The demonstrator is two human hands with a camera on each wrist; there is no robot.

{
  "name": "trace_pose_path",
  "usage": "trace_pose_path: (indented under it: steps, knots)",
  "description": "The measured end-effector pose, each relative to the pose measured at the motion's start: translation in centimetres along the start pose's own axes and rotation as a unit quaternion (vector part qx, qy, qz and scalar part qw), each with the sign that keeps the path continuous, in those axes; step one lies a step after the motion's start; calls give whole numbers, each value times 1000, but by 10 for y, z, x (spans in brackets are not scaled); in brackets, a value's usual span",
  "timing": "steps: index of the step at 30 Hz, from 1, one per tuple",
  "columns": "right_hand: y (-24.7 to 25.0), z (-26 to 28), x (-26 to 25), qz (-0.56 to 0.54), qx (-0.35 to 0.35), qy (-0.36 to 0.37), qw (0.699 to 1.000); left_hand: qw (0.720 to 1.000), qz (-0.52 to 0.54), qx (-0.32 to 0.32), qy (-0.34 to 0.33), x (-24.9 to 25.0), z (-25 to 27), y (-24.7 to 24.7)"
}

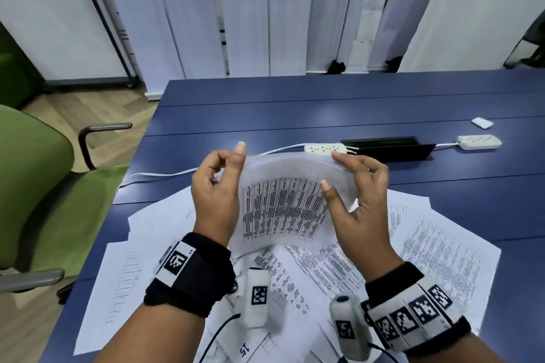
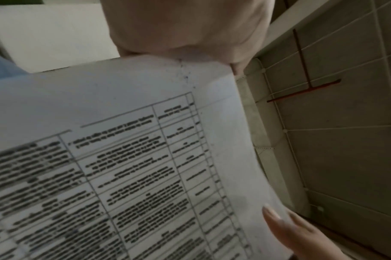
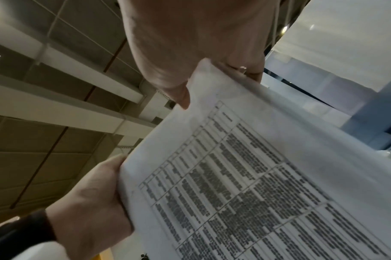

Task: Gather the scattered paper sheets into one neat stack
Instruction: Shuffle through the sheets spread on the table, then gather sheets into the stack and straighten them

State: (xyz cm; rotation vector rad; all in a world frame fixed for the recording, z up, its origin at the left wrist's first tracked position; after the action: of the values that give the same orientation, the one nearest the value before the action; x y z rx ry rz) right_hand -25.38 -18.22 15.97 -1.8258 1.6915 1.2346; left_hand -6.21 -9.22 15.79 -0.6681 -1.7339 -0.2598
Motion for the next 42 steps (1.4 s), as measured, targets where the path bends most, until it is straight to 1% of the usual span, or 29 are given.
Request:
trace_pose_path:
  steps: [2,4,6,7,8,9,11,13,14,15,18,21,22,24,25,26,27,28,29,30,31,32,33,34,36,38,40,41,42]
  knots:
    - [4,0,10,-23,22,-39,999,1000,8,28,-5,-1,-3,1]
    - [6,1,22,-96,21,-105,990,999,13,33,-7,-7,-4,7]
    - [4,3,36,-183,-1,-177,967,999,5,18,-36,-15,-2,13]
    - [1,4,44,-210,-15,-215,954,999,6,4,-47,-21,0,16]
    - [-2,6,53,-223,-30,-251,941,999,13,-8,-44,-28,2,18]
    - [-6,8,62,-230,-44,-283,930,999,18,-16,-25,-38,4,21]
    - [-15,12,76,-222,-84,-330,914,999,15,-32,40,-64,9,27]
    - [-25,16,85,-215,-122,-356,901,992,-4,-73,108,-81,17,25]
    - [-28,16,86,-220,-131,-363,896,987,-15,-95,130,-88,20,23]
    - [-31,15,86,-225,-138,-367,892,984,-25,-104,142,-91,23,21]
    - [-33,11,95,-239,-142,-372,886,980,-46,-98,164,-97,19,22]
    - [-26,15,112,-226,-123,-386,886,964,-72,-138,215,-114,17,26]
    - [-25,18,116,-224,-125,-392,884,959,-86,-139,232,-118,18,24]
    - [-18,15,122,-230,-135,-395,879,959,-123,-113,228,-123,21,18]
    - [-11,10,125,-243,-127,-399,875,962,-131,-99,217,-121,22,14]
    - [0,7,134,-250,-102,-407,872,965,-135,-87,208,-120,23,11]
    - [14,3,147,-243,-60,-419,873,968,-131,-77,198,-117,23,10]
    - [35,5,163,-213,-2,-443,871,969,-126,-68,200,-119,24,9]
    - [58,7,176,-159,67,-471,865,969,-122,-57,209,-123,25,12]
    - [84,16,193,-66,133,-508,849,966,-120,-44,225,-127,28,15]
    - [109,26,202,50,170,-547,818,963,-121,-29,241,-134,33,17]
    - [131,42,209,171,169,-589,772,958,-124,-14,259,-141,39,23]
    - [149,59,216,268,154,-619,721,952,-130,-6,276,-147,47,28]
    - [163,76,223,329,137,-644,677,945,-139,-4,295,-154,55,30]
    - [175,101,234,387,109,-669,625,931,-155,-25,330,-163,72,35]
    - [176,112,245,405,102,-672,611,916,-167,-40,362,-171,86,38]
    - [181,113,265,380,103,-680,619,900,-174,-46,396,-182,96,42]
    - [183,110,267,351,97,-691,624,893,-178,-52,410,-187,101,43]
    - [186,113,275,332,79,-705,622,885,-185,-59,424,-190,106,43]
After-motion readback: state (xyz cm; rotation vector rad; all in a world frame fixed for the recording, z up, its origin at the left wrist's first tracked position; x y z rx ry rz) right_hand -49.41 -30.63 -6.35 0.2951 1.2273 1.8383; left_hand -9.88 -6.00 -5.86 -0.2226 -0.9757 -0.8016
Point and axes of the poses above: each hand's wrist, its own z-axis away from the middle knuckle, its own y-axis out of the back of the hand, x = y × z, the point moved 2 cm from there along -z, towards the middle knuckle
